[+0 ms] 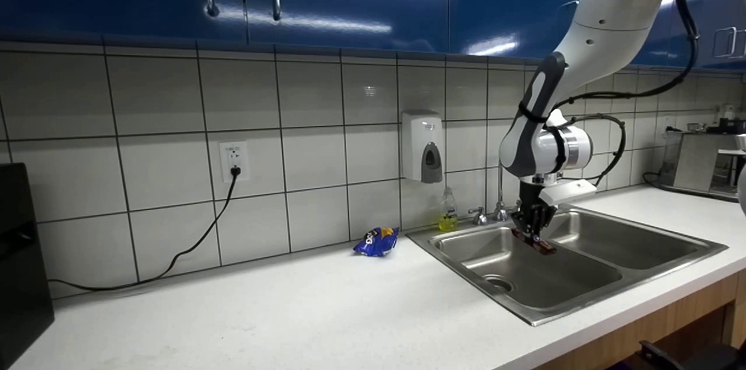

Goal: Put the brown packet in the sink on the left.

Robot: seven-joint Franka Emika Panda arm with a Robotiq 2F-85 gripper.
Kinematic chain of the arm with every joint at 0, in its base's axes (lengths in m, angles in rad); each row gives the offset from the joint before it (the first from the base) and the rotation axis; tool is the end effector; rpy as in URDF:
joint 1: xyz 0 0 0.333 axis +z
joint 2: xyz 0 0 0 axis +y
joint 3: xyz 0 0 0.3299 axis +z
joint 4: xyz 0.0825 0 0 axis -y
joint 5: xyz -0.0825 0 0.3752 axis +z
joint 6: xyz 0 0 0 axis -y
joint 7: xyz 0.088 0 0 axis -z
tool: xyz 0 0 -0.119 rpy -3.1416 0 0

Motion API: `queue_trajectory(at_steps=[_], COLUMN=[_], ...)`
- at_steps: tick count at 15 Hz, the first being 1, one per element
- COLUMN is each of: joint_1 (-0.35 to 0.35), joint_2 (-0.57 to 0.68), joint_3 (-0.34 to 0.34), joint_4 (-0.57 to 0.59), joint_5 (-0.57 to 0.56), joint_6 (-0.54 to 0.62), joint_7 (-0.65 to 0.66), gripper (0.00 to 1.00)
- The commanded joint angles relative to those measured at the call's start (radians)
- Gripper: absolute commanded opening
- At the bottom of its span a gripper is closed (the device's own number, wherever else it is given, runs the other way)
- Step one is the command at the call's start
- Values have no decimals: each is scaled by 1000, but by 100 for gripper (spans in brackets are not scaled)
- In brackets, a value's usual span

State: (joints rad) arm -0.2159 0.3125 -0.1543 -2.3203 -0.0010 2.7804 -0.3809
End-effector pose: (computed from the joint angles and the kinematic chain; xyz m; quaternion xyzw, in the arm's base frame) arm 0.5028 -0.1960 0.2313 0.9968 0.0112 0.0616 0.0496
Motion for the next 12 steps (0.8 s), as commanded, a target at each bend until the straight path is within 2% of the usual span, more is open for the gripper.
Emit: queue_trajectory(at_steps=[1, 12], joint_1=[-17, -57], joint_2=[86, 335], joint_3=[-3, 27], joint_4=[62, 169], joint_5=[-29, -16], joint_6=[8, 58], joint_7=[47, 78], gripper=[5, 5])
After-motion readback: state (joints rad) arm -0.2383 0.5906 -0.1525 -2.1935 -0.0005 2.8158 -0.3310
